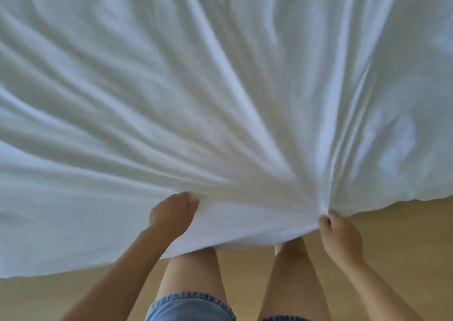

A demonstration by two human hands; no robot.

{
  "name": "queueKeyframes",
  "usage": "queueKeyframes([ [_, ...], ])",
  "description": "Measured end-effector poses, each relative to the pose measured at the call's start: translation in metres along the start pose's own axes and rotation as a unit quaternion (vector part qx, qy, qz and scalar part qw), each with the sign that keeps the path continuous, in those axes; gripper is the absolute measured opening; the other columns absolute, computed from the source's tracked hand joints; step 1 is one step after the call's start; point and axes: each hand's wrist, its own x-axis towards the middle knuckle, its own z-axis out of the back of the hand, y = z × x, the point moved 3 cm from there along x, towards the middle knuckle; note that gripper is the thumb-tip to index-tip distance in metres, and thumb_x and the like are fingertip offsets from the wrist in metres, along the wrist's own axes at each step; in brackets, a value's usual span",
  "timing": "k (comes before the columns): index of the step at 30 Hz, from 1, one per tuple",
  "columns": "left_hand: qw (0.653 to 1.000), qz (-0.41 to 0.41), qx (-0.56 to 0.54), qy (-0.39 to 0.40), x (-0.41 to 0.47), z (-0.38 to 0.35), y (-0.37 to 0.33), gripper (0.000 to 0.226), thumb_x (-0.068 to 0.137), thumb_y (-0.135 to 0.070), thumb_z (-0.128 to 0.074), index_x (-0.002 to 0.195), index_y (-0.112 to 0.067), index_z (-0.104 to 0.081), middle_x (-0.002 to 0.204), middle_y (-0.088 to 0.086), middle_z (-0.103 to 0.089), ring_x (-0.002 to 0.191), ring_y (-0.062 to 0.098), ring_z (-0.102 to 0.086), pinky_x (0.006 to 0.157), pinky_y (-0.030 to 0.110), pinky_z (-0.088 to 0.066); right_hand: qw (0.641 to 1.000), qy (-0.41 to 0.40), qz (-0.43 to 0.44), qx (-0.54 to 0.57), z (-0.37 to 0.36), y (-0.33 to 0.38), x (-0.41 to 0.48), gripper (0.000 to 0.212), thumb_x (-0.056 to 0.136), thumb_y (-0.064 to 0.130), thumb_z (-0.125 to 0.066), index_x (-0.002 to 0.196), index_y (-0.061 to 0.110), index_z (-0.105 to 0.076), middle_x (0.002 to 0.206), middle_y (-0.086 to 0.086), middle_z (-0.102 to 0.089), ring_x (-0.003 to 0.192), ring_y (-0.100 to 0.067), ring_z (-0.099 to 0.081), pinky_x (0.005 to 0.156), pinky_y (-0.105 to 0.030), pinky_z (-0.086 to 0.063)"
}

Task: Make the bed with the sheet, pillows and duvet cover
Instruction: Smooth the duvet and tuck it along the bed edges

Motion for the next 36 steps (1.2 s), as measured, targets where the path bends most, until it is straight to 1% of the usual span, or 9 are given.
queueKeyframes([
  [5,0.982,-0.024,-0.181,0.042,0.007,-0.031,-0.202,0.077,0.067,-0.087,-0.041,0.086,-0.014,-0.058,0.082,0.004,-0.064,0.077,0.02,-0.062,0.057,0.03,-0.038,0.974,0.175,0.126,0.061,0.012,-0.029,0.025,0.034,0.095,0.02,-0.049,0.063,0.017,-0.039,0.064,0.002,-0.044,0.069,-0.02,-0.046,0.061,-0.029,-0.026],
  [10,0.941,0.055,-0.334,-0.013,0.027,-0.062,-0.318,0.046,0.092,-0.051,-0.047,0.094,-0.007,-0.058,0.085,0.007,-0.06,0.093,0.031,-0.062,0.073,0.033,-0.044,0.981,-0.06,0.14,0.124,0.121,-0.063,0.112,0.021,0.088,0.026,-0.059,0.086,0.006,-0.053,0.081,-0.005,-0.051,0.084,-0.024,-0.047,0.073,-0.031,-0.035],
  [15,0.969,-0.053,-0.242,-0.027,-0.006,-0.064,-0.332,0.033,0.091,-0.023,-0.043,0.06,-0.014,-0.038,0.058,0.0,-0.044,0.058,0.019,-0.043,0.054,0.03,-0.03,0.976,-0.196,0.022,0.095,0.181,-0.089,0.165,0.078,0.079,0.04,-0.07,0.135,-0.001,-0.035,0.136,-0.021,-0.036,0.124,-0.036,-0.032,0.095,-0.048,-0.034],
  [19,0.959,-0.05,-0.262,0.093,-0.038,-0.055,-0.299,0.038,0.082,-0.019,-0.051,0.048,-0.02,-0.035,0.046,-0.009,-0.038,0.051,0.014,-0.035,0.053,0.027,-0.026,0.992,-0.1,0.07,-0.035,0.181,-0.086,0.194,0.044,0.09,0.04,-0.057,0.111,0.001,-0.052,0.114,-0.017,-0.054,0.108,-0.035,-0.05,0.081,-0.04,-0.041],
  [23,0.982,-0.071,-0.17,-0.027,-0.017,-0.023,-0.354,0.031,0.09,-0.037,-0.052,0.065,-0.019,-0.044,0.062,-0.005,-0.051,0.058,0.016,-0.046,0.05,0.027,-0.031,0.973,-0.059,0.182,-0.133,0.195,-0.092,0.203,0.029,0.099,0.029,-0.039,0.093,0.008,-0.056,0.088,-0.01,-0.062,0.085,-0.032,-0.059,0.066,-0.033,-0.036],
  [28,0.972,-0.134,-0.192,-0.027,0.003,-0.013,-0.477,0.065,0.072,-0.077,-0.049,0.105,-0.021,-0.054,0.096,-0.006,-0.058,0.086,0.016,-0.055,0.068,0.028,-0.036,0.994,0.003,-0.032,-0.106,0.237,-0.23,0.159,0.026,0.097,0.019,-0.043,0.071,0.014,-0.043,0.067,-0.005,-0.052,0.068,-0.03,-0.056,0.06,-0.034,-0.036],
  [30,0.978,-0.117,-0.171,0.015,0.011,-0.019,-0.517,0.078,0.067,-0.084,-0.046,0.101,-0.015,-0.057,0.093,-0.003,-0.061,0.088,0.021,-0.06,0.065,0.029,-0.038,0.994,0.061,-0.025,-0.083,0.244,-0.241,0.163,0.034,0.097,0.02,-0.045,0.064,0.018,-0.039,0.059,0.002,-0.044,0.056,-0.017,-0.046,0.056,-0.032,-0.034],
  [33,0.968,-0.072,-0.239,0.034,0.022,-0.03,-0.56,0.072,0.072,-0.08,-0.048,0.077,-0.009,-0.061,0.07,0.004,-0.064,0.071,0.024,-0.063,0.054,0.028,-0.038,0.986,0.136,0.047,-0.086,0.245,-0.221,0.188,0.037,0.093,0.027,-0.054,0.062,0.018,-0.036,0.061,0.004,-0.041,0.054,-0.011,-0.039,0.054,-0.029,-0.029],
  [36,0.951,-0.022,-0.307,-0.003,0.04,-0.039,-0.592,0.049,0.088,-0.053,-0.052,0.086,-0.007,-0.066,0.086,0.011,-0.069,0.087,0.031,-0.064,0.068,0.031,-0.044,0.993,0.048,0.104,-0.003,0.273,-0.205,0.234,0.026,0.085,0.037,-0.064,0.084,0.013,-0.053,0.087,0.0,-0.054,0.081,-0.015,-0.052,0.071,-0.028,-0.041],
])
